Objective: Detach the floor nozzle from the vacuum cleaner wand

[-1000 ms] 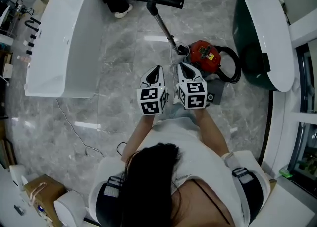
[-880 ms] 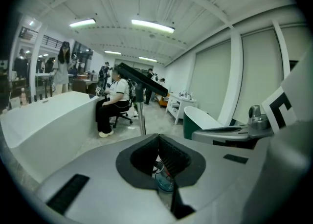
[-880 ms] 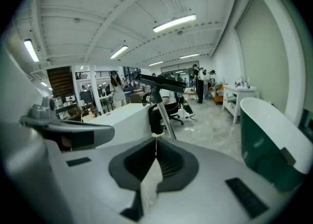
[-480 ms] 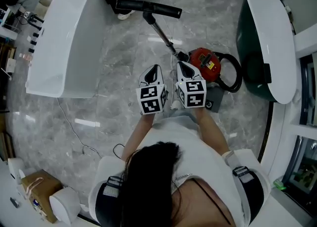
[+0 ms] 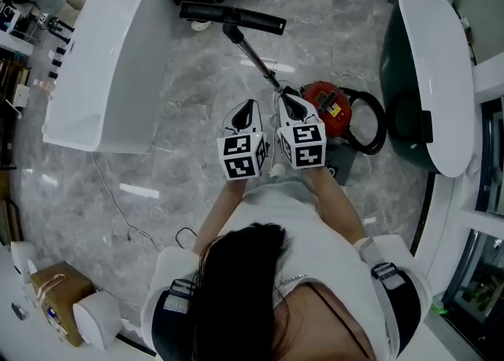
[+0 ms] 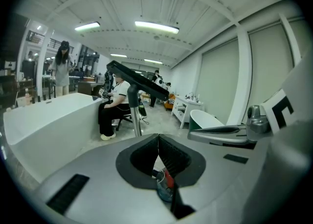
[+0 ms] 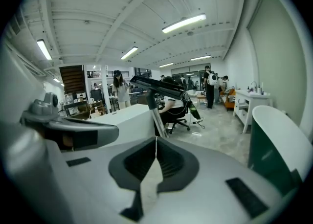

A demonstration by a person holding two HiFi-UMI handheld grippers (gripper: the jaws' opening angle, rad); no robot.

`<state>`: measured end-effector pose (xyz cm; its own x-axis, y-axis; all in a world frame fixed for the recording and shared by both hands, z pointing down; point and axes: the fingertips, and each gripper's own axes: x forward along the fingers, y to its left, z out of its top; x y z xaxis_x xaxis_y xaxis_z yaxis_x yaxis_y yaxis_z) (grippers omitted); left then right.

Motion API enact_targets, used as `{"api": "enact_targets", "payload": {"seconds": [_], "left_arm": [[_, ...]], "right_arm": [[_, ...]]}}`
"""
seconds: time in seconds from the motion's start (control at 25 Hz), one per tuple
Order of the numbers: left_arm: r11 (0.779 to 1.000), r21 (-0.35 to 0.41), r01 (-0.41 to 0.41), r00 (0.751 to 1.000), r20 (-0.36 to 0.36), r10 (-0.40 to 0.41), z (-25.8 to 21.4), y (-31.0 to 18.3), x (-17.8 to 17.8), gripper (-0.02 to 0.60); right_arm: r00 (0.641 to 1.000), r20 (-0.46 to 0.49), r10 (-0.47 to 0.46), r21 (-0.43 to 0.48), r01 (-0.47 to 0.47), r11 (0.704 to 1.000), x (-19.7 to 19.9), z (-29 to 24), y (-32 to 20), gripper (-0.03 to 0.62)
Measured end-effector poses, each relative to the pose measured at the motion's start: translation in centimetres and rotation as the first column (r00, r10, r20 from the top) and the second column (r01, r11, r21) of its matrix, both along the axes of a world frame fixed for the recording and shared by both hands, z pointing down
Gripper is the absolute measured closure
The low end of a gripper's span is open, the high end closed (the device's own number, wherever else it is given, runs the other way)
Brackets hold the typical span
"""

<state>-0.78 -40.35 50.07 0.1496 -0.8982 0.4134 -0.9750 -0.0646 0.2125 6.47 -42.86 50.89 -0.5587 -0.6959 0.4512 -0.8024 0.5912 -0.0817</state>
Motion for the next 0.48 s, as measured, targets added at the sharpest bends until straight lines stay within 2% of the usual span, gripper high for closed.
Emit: {"api": "enact_targets", "payload": {"seconds": [0.48], "left_arm": [[0.999,0.029,0.029,1.000,0.004,-0.029,-0.42,-0.30,-0.23,0.577]], "right_arm": [[0.998,-0.003,-0.060,-0.003,0.060,0.998,-0.76,-0.03,-0.45,0.577]]}}
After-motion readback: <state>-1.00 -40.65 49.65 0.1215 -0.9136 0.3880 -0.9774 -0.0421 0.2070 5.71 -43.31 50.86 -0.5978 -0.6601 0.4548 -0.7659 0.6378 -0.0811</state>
